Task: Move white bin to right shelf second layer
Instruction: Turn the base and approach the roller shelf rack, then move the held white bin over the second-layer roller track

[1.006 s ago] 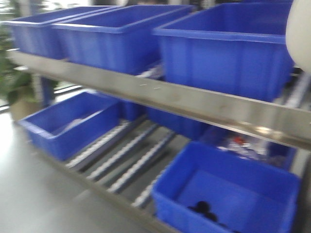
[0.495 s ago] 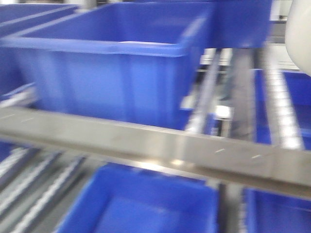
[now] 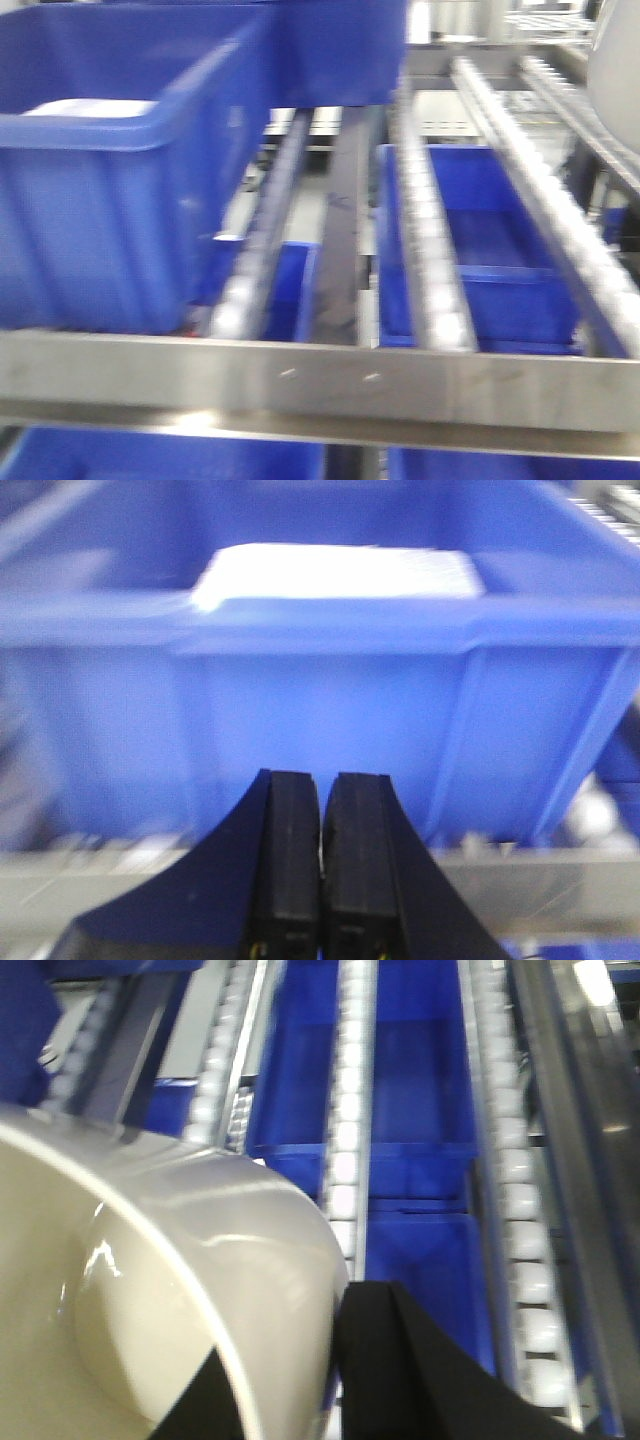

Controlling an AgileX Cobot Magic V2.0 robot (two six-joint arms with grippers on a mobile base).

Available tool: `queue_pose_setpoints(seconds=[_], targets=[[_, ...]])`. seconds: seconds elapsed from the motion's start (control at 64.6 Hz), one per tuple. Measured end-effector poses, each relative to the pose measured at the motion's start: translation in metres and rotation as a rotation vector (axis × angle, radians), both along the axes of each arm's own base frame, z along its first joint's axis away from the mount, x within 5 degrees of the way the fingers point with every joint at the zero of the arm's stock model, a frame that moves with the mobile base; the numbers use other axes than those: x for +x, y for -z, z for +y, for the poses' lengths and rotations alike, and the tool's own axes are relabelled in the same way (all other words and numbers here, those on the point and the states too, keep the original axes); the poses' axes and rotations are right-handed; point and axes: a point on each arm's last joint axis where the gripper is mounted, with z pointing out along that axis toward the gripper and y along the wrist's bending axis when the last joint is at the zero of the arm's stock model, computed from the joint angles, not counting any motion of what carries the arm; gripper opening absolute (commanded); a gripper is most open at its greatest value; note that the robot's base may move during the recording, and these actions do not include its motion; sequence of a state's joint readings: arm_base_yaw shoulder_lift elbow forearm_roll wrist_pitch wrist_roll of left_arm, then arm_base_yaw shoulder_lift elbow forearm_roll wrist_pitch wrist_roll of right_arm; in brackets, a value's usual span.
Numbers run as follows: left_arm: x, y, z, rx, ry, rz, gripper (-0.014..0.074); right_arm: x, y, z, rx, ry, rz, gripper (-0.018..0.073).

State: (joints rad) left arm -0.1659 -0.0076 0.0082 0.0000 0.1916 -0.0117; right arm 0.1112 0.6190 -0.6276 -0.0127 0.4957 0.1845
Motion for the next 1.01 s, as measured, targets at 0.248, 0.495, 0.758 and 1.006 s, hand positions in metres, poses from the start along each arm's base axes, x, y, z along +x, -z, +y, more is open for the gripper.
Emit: queue_pose_setpoints(seconds=[0.248, 0.495, 0.758, 1.006], targets=[[0.0000, 0.0000, 0.0000, 0.000, 0.000, 0.000, 0.0085, 0.0000, 0.0000, 0.0000, 0.000, 0.000, 0.000, 0.0052], [0.0000, 0.0000, 0.0000, 0.000, 0.000, 0.000, 0.0085, 0.0000, 0.0000, 0.0000, 0.000, 0.000, 0.000, 0.0052], [0.0000, 0.0000, 0.0000, 0.000, 0.000, 0.000, 0.0085, 0.0000, 0.0000, 0.0000, 0.000, 0.000, 0.000, 0.0052], [0.0000, 0.0000, 0.0000, 0.000, 0.000, 0.000, 0.0085, 0.0000, 0.0000, 0.0000, 0.000, 0.000, 0.000, 0.0052]])
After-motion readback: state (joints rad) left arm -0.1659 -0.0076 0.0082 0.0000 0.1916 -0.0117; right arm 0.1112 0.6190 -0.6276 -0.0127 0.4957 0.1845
